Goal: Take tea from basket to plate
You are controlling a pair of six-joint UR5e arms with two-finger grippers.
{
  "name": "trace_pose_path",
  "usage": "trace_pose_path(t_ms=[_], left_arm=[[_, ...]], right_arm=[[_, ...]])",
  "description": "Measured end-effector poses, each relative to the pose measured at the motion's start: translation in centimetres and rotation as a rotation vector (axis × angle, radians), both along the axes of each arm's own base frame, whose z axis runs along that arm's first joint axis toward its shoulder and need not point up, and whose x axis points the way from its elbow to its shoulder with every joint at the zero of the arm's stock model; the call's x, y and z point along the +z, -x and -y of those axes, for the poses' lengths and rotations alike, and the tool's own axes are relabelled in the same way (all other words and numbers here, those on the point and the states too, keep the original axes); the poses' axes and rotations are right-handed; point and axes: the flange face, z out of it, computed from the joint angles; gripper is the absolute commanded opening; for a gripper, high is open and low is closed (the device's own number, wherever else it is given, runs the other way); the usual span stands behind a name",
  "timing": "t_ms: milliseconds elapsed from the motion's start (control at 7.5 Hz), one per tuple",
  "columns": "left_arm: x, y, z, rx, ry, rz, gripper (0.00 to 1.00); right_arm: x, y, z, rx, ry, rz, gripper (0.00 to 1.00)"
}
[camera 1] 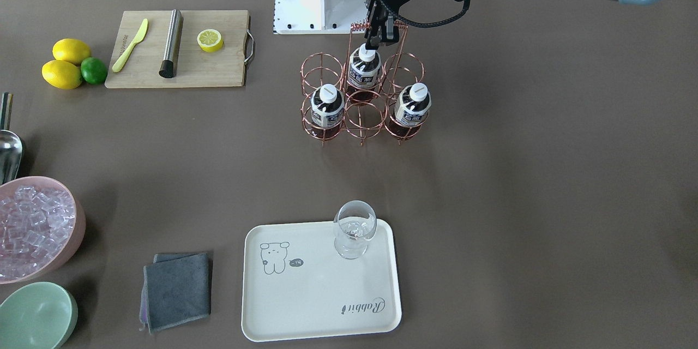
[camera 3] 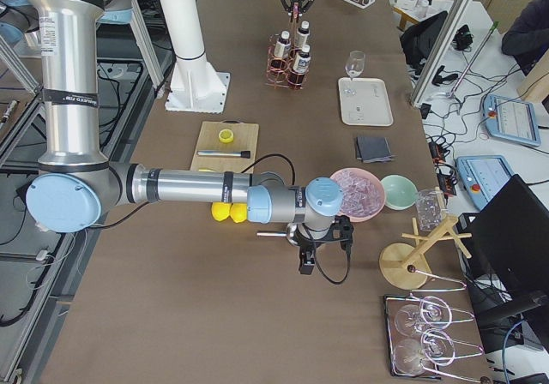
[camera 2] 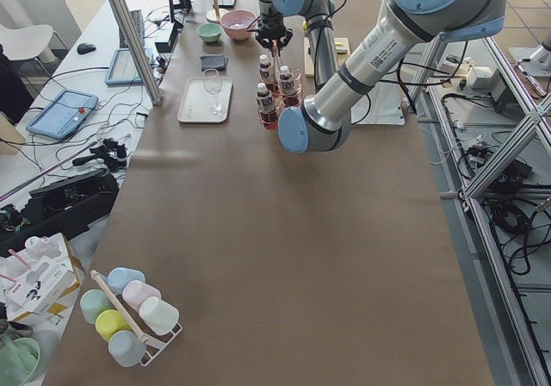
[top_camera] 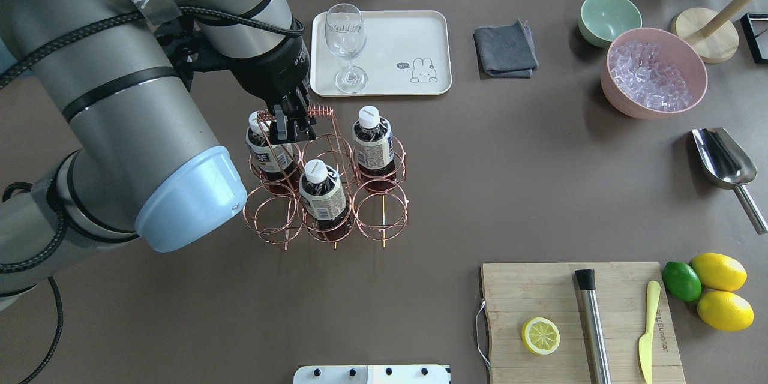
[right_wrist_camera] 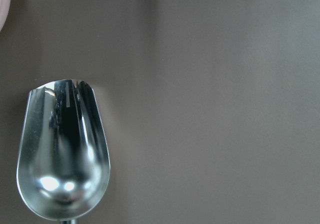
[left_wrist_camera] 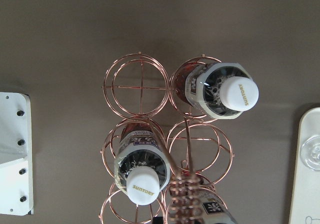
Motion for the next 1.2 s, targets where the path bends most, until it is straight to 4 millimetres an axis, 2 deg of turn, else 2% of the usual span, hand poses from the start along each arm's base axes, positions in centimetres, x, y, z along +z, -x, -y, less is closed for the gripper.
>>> trace_pose_path(t_ms=[133,400,667,933,1200], left_arm=[[-0.6,-0.6,0.4,0.002,0.003,0.001,0.0],[-3.0,-2.7,1.6,0.0,0.025,0.009,0.0],[-4.0,-4.4,1.6,0.006,0.041,0.016,0.0],[-3.9,-5.0,1.6,0.007,0.043,0.013,0.0],[-3.7,-5.6,2.1,0.007,0.046,0.014,0.0]], right_arm=[[-0.5,0.3,0.3,-0.009,-0.029,0.002,1.0],[0.4,0.6,0.2,-0.017,-0.096,0.012,1.0],[0.3,0.8,0.5,-0.03,-0.177,0.026,1.0],[-3.3,1.8,1.4,-0.05,-0.261,0.04,1.0],[-8.7,5.0,1.6,-0.099,-0.357,0.061,1.0]])
